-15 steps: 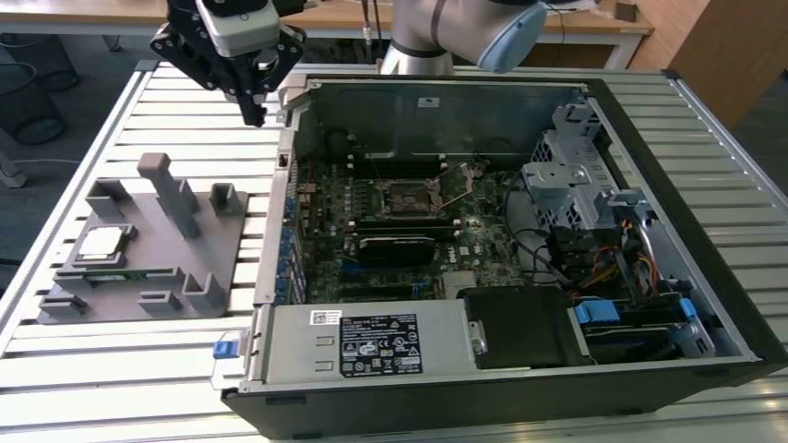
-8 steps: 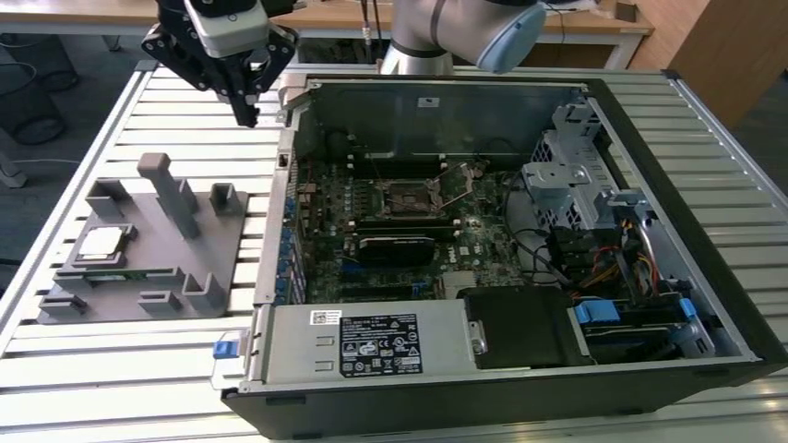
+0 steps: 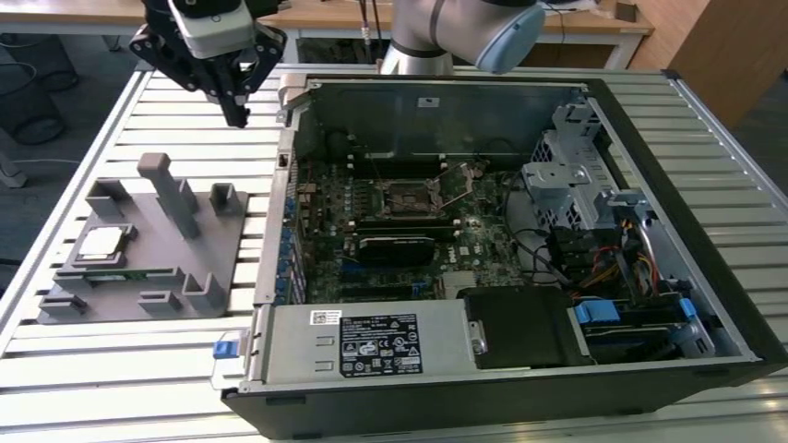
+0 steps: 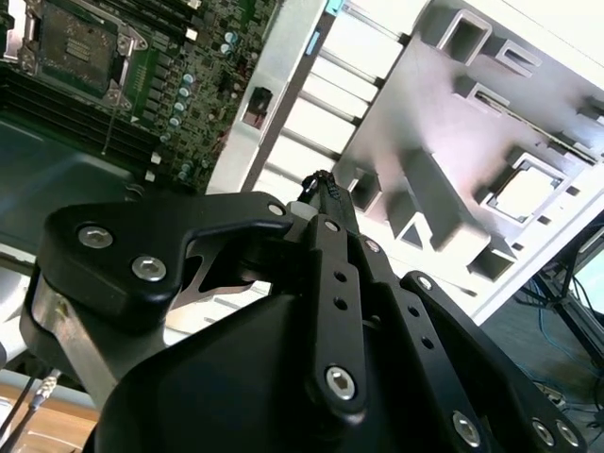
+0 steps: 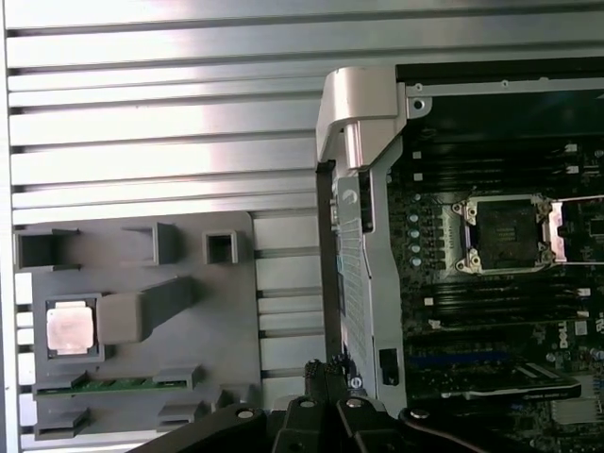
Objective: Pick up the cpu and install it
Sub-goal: 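Reach for the cpu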
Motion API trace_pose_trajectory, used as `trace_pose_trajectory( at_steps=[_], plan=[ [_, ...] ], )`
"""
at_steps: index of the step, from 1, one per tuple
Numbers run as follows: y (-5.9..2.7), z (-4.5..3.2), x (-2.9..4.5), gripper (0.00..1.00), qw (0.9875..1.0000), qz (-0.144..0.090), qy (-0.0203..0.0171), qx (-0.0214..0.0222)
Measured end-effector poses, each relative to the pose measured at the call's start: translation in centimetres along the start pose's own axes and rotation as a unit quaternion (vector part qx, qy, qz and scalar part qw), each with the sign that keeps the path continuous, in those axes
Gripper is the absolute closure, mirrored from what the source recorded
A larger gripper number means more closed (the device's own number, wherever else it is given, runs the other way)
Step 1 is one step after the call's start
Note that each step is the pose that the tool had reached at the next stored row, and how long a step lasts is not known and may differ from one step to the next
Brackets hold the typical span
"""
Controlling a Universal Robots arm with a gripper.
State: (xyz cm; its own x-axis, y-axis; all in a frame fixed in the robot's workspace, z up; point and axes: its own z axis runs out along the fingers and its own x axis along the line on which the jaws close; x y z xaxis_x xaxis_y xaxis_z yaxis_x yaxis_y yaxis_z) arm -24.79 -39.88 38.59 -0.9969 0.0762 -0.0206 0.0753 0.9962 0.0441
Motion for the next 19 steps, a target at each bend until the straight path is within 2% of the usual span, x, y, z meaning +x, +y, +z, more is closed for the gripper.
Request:
trace_pose_trajectory(
  at_steps=[19],
  plan=[
    [-0.19, 0.1, 2.45, 0.89, 1.0, 0.0, 0.0, 0.0]
  ],
)
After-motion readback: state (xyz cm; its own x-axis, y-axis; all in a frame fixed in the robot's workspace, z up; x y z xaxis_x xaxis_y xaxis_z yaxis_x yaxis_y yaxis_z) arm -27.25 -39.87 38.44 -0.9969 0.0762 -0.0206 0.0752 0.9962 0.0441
